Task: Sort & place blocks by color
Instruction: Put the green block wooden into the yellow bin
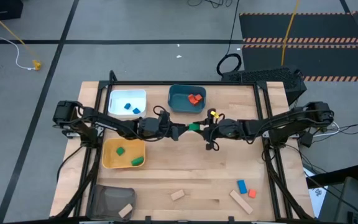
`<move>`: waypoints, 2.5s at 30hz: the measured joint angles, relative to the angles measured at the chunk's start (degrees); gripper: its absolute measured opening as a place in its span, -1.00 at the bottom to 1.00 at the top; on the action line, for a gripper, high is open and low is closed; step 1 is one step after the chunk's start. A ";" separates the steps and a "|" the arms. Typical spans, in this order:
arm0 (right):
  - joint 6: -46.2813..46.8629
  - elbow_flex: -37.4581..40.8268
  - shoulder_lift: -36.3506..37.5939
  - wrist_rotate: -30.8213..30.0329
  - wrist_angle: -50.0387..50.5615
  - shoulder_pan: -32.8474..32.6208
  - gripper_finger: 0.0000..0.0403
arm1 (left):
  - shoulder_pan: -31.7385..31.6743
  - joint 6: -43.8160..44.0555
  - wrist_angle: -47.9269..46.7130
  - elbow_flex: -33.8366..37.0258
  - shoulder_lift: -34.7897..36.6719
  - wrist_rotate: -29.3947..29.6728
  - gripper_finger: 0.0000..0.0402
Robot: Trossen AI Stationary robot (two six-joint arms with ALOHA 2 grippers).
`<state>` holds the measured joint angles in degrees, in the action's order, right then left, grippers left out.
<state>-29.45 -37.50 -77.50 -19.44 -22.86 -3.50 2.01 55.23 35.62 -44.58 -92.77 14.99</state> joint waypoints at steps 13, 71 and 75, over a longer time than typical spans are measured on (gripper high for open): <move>-0.05 -0.02 -4.79 4.66 -11.00 0.04 -0.40 | -0.08 -0.27 0.10 0.00 0.04 -0.16 0.08; 21.13 -0.04 4.70 4.34 11.62 2.68 0.05 | -3.43 -4.76 -2.53 0.02 0.04 -3.45 -0.75; 32.23 -0.04 8.43 4.40 20.80 2.75 0.00 | -4.21 -7.33 -2.09 0.02 0.13 -7.29 -0.75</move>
<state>2.78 -37.54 -69.07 -15.04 -2.06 -0.75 -2.19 47.90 33.53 -44.56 -92.64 7.70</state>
